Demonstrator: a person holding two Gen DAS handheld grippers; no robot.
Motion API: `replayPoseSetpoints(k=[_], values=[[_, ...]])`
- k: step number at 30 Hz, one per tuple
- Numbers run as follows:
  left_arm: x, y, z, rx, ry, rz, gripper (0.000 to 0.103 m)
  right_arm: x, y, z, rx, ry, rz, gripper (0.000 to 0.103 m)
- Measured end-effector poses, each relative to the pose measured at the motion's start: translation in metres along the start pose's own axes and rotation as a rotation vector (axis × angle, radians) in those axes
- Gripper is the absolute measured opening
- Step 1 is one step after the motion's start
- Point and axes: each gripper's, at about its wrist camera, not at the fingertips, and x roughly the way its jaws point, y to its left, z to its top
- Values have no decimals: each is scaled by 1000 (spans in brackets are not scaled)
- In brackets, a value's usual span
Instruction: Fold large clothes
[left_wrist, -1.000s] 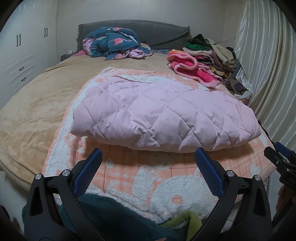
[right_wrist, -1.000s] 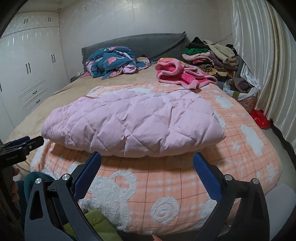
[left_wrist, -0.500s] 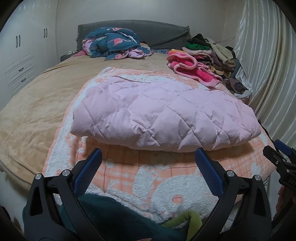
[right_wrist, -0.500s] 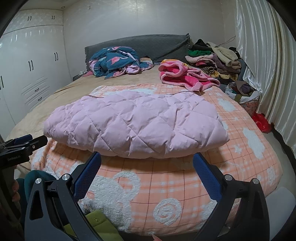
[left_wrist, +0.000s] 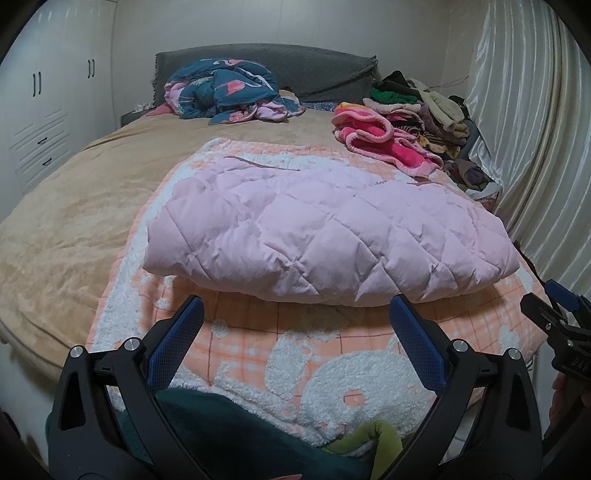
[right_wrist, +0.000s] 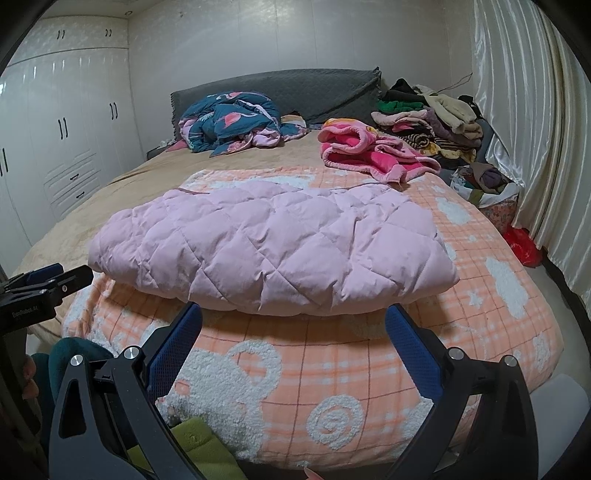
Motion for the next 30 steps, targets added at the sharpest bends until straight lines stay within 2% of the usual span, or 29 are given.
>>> replayPoseSetpoints(k=[30], values=[[-1, -1, 2, 2, -6, 5, 94, -2, 2, 3, -9, -5, 9, 99]])
